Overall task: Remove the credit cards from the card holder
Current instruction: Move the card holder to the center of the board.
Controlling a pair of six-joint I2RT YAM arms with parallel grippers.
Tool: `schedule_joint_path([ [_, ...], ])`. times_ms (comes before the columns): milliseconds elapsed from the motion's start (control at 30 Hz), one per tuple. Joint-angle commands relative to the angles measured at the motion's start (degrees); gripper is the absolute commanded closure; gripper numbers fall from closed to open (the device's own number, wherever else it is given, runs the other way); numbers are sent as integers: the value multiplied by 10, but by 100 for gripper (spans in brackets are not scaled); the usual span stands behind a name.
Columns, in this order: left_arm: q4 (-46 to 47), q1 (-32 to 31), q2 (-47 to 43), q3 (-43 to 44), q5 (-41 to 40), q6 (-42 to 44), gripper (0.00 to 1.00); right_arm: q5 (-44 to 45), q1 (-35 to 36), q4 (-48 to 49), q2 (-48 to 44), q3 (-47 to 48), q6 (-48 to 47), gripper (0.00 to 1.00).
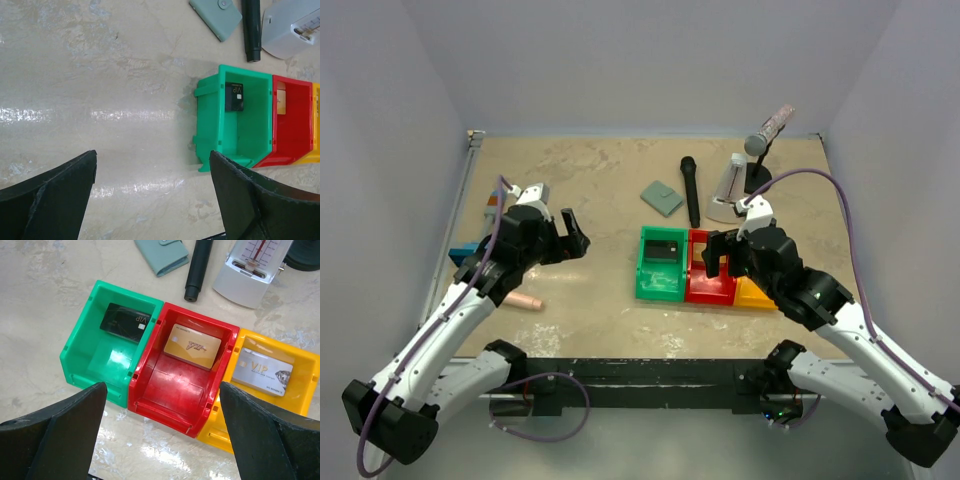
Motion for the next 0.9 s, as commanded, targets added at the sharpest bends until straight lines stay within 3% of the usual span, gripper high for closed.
schedule_joint_path([
  [0, 9, 5, -14, -2, 4, -9, 0, -11, 0, 1, -1, 25, -3, 1],
  [233, 36, 5, -50, -27, 17, 10, 0, -11, -1, 2, -5, 22, -1, 1],
  [567, 43, 5, -11, -13, 7, 12, 0, -14, 0, 3, -4, 28, -3, 1],
  [867, 102, 4, 136, 72, 61, 6, 8, -23, 0, -7, -1, 27, -3, 1],
])
